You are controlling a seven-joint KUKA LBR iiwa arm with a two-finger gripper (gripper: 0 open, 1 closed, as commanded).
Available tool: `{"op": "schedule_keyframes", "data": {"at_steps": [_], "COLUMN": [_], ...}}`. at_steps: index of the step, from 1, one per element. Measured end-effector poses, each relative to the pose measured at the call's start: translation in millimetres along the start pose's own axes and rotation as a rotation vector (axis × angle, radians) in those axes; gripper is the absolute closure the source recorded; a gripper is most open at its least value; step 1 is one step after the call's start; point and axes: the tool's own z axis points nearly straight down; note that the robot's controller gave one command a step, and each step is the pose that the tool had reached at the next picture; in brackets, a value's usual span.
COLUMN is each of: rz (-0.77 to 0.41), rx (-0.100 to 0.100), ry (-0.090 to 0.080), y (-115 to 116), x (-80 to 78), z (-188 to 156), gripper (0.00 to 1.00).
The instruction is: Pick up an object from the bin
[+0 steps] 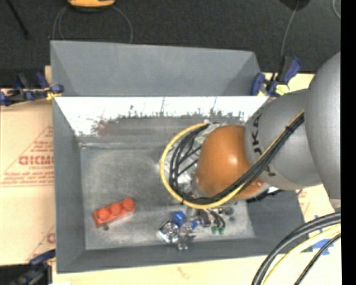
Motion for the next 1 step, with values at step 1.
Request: {"op": "schedule_keyframes", "data": {"at_steps": [1], "rz": [-0.075], "rx": [0.001], "ry": [-0.008], "y": [-4.7], "x": [-13.6], "z": [29.1], "gripper": [0.0]}}
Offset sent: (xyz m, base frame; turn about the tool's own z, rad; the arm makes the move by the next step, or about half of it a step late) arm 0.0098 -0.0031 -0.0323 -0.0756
